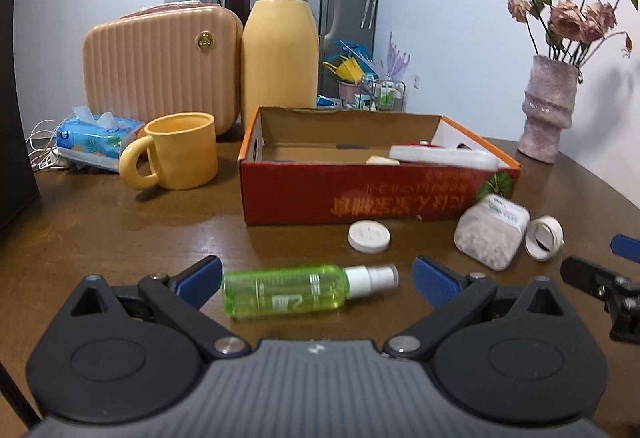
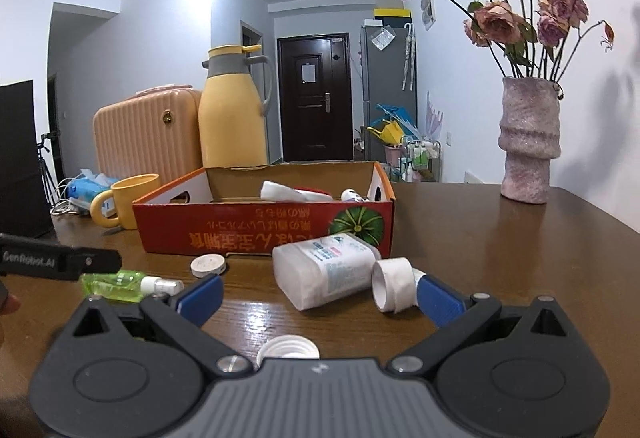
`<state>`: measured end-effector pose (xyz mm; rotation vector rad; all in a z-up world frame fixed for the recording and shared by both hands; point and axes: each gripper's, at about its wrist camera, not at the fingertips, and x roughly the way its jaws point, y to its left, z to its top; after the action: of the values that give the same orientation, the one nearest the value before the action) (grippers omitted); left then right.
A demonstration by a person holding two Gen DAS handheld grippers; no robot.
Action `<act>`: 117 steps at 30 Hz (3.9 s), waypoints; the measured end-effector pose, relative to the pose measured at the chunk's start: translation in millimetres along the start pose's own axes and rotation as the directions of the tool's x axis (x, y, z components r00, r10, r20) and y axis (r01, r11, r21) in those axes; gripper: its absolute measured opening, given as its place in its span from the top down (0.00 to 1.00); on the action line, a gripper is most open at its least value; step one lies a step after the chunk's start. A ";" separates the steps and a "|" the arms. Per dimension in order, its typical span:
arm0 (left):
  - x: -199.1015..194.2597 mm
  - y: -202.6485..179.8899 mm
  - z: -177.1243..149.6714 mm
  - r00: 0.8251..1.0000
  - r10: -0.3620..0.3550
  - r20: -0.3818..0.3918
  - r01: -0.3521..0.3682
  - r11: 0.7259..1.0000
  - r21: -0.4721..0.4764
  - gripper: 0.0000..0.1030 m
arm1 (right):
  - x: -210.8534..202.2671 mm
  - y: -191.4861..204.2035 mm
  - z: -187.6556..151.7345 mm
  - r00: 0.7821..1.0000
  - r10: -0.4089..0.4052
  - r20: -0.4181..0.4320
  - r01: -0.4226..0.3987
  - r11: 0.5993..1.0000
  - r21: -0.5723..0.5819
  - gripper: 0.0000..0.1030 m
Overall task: Organize rigid objects
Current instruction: 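Withdraw both tools from the box back over the table, then move the right tool to the white tape roll and close on it, then lift the tape roll with the right tool while the left tool grasps the green spray bottle, then carry the tape roll and spray bottle over the cardboard box with both tools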
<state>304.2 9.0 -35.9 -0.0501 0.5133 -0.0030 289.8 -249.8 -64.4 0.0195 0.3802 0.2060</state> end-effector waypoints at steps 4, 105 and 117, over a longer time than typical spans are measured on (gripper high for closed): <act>-8.4 0.0 -7.7 1.000 -0.008 -0.008 0.008 1.000 0.014 0.00 | -1.8 -1.9 -1.2 1.000 -0.009 -0.003 0.009 1.000 0.013 0.00; 10.5 25.8 -31.3 0.929 -0.271 -0.253 0.314 0.938 0.146 0.68 | 3.2 -3.1 6.7 0.999 0.033 0.033 -0.033 0.999 -0.011 0.77; 11.2 34.8 -18.5 0.962 -0.206 -0.177 0.219 0.974 0.055 0.69 | 4.2 -1.6 6.7 0.999 0.034 0.032 -0.034 0.999 -0.017 0.77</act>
<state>304.5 42.7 -59.2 -0.0324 0.6765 -0.2386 296.4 -250.4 -59.8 0.0135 0.3467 0.2420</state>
